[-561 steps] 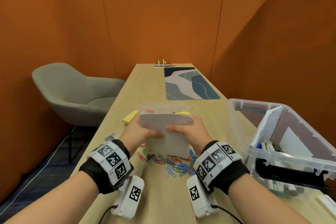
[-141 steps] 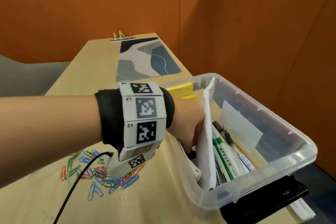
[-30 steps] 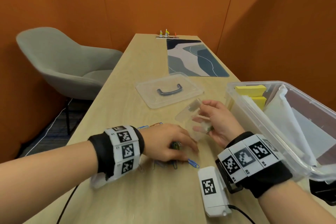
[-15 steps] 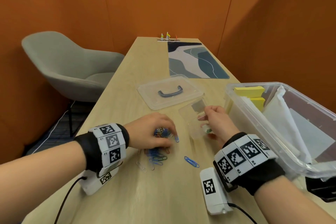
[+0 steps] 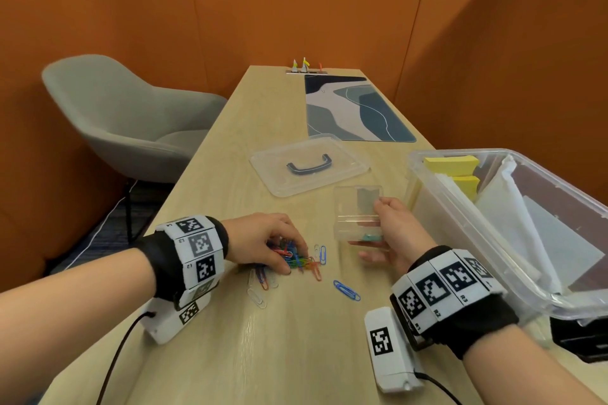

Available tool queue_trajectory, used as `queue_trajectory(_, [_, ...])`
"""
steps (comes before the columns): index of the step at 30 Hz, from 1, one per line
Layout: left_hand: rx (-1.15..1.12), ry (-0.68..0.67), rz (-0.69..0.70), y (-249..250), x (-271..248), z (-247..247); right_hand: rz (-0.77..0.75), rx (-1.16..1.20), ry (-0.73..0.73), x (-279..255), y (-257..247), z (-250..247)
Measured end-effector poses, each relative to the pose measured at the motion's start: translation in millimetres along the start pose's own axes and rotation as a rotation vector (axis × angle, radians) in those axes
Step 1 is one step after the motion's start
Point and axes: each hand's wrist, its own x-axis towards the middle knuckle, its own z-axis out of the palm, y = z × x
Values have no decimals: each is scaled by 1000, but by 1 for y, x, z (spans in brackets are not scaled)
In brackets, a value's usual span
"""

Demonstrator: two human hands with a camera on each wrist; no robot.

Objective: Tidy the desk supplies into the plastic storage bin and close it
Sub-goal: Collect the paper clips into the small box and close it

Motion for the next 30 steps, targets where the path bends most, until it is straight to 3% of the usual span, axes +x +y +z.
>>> queue_trajectory(6, [-166, 66, -67, 3, 4, -14, 24, 59, -43, 3, 4, 1])
queue_trajectory(10, [-347, 187, -2, 32, 7, -39, 27, 64, -54, 3, 2, 2])
queue_trajectory(17, [-90, 338, 151, 75, 31, -29, 39, 127, -153, -4, 2, 7])
queue_trajectory(20, [-164, 306, 179, 73, 28, -23, 51, 176, -158, -6, 4, 3])
queue_trajectory(24, [-187, 486, 229, 64, 10, -20, 60, 257, -140, -6, 2, 2])
queue_trajectory(26, [-121, 433, 301, 64, 2, -10, 49, 283, -125, -6, 0, 3])
queue_trajectory(30, [114, 62, 441, 71, 4, 26, 29, 291, -110, -5, -1, 6])
